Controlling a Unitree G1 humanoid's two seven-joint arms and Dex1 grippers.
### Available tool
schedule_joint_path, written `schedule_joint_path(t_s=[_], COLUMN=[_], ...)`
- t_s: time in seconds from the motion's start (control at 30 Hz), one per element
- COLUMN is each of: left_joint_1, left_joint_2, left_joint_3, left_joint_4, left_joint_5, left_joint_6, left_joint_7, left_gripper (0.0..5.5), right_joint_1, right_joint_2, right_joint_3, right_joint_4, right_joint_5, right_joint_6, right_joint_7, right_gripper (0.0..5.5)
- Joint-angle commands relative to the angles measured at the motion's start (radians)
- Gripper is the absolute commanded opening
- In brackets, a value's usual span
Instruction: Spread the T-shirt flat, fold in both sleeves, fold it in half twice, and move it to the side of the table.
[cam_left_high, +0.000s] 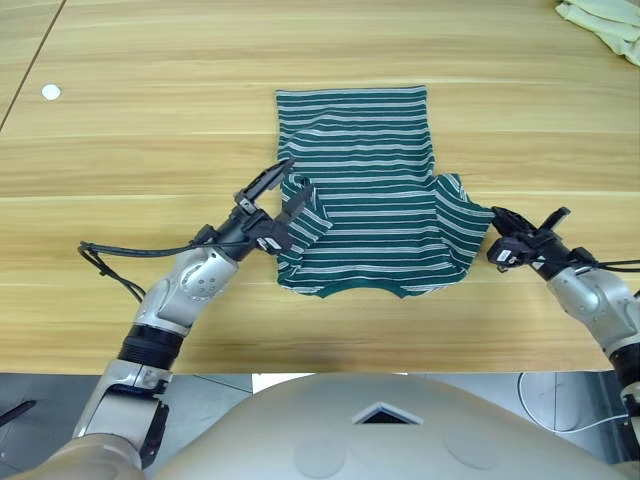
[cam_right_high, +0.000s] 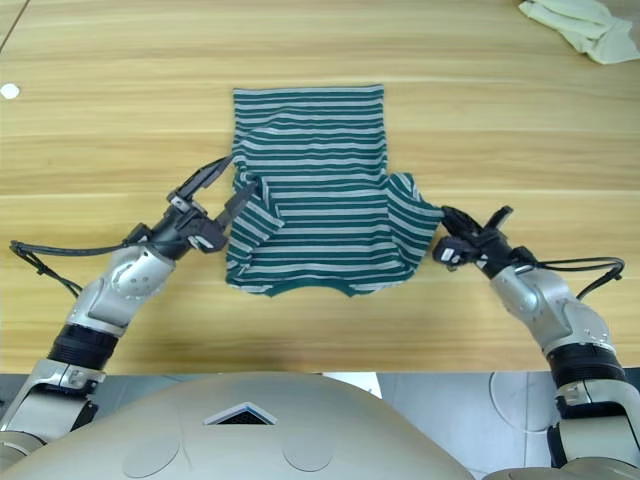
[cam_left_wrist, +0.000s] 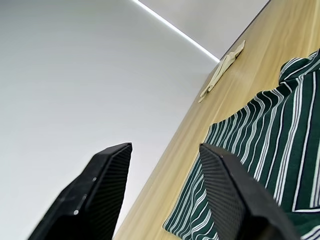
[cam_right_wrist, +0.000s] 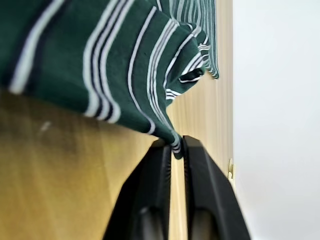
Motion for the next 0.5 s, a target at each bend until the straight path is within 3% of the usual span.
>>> schedule_joint_path(t_s=[0.03,0.2,0.37,0.5], left_joint_1=[0.011,0.014,0.017,0.013], left_joint_2=[-0.003,-0.003,-0.002,0.002], left_joint_3=[-0.005,-0.007,0.002,0.001], left_joint_4=[-0.018,-0.024,-0.02,-0.01], left_joint_5=[0.003,0.003,0.0,-0.002], left_joint_6=[-0.005,-0.008,-0.011,-0.017], left_joint_7=[-0.014,-0.017,-0.007,-0.011], left_gripper=[2.54,2.54,2.54,2.54], right_joint_1=[0.038,0.036,0.033,0.008], right_joint_2=[0.013,0.021,0.065,0.086], right_joint_3=[0.048,0.054,-0.011,-0.054], right_joint_4=[0.052,0.041,-0.065,-0.094], right_joint_5=[-0.029,-0.017,0.12,0.099], right_joint_6=[0.023,0.009,-0.051,-0.017], right_joint_7=[0.026,0.021,0.004,-0.048], right_gripper=[0.01,0.01,0.01,0.01])
